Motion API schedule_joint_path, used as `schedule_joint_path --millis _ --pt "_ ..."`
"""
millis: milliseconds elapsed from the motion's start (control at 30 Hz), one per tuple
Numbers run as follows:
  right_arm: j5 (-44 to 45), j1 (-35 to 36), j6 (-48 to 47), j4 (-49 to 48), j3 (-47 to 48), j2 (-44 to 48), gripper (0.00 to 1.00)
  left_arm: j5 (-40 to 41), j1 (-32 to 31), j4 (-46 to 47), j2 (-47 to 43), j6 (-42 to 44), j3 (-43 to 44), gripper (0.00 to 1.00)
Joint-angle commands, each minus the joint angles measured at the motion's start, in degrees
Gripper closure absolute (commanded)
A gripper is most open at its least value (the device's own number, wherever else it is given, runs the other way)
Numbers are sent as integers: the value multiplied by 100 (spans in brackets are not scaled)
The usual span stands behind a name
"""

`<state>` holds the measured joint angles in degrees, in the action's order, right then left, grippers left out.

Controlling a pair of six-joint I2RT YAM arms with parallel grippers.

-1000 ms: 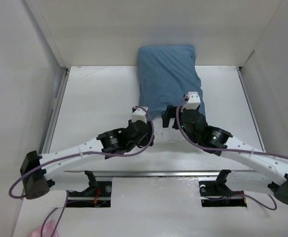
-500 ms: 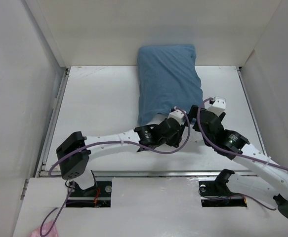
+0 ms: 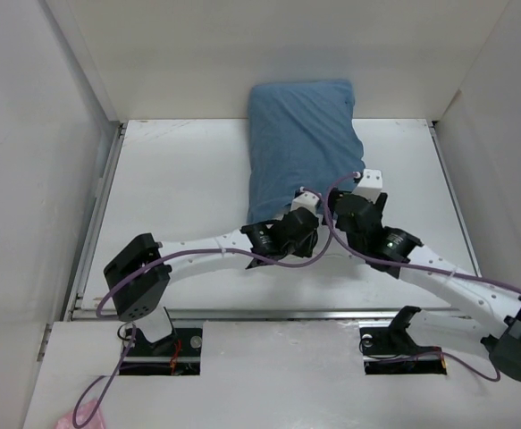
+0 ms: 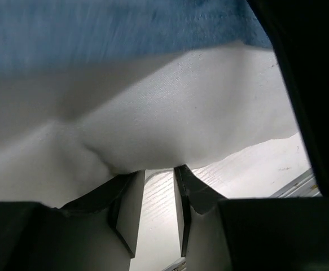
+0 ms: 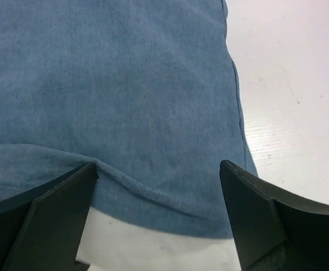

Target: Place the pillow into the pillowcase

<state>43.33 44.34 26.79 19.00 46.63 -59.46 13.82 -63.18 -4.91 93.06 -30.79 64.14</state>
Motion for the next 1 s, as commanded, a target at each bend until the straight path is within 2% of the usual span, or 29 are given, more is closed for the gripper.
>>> schedule_joint_path --millis 0,67,100,133,167,300,367,433,467,567,700,767,833,867,933,967 --pt "458 31 -323 -740 57 -267 8 244 34 245 -279 -42 -51 76" --pt "387 31 -323 -740 109 -592 30 244 34 297 -218 -42 -51 76" --pt "387 31 -184 -671 109 -697 46 244 34 297 -218 -42 -51 76" --pt "465 31 -113 -592 249 -777 67 244 34 350 -218 -94 -51 76" --pt "466 31 10 -295 363 -899 100 304 34 350 -218 -94 -51 76" --pt "19 101 11 287 794 -656 100 480 34 560 -87 -94 11 80" --pt "-726 163 125 550 952 -113 100 673 34 805 53 -261 72 85" --pt "-1578 163 203 876 953 336 100 1191 34 1087 168 -471 72 87" --pt "-2461 163 256 999 1075 548 100 1462 34 1193 300 -864 125 90" --pt "-3940 163 450 1885 1530 1059 100 2227 34 1887 423 -1068 247 95" --pt "-4982 163 582 3081 2295 1173 100 3527 -72 2678 424 -1306 353 92" --pt "-5185 163 582 3416 2569 1226 100 4334 -72 2303 634 -1979 739 89" --pt "-5353 163 521 3495 2780 1226 100 4776 -133 1864 984 -2412 1134 89" --pt "-5353 163 442 3600 2781 1226 100 5162 -133 1340 1143 -2641 1571 89" --pt "-5353 163 389 3601 2781 1156 100 5323 -195 661 1633 -3309 2083 89" --pt "-5353 163 389 3601 2729 1087 100 5376 -247 -30 1785 -3546 2555 89"
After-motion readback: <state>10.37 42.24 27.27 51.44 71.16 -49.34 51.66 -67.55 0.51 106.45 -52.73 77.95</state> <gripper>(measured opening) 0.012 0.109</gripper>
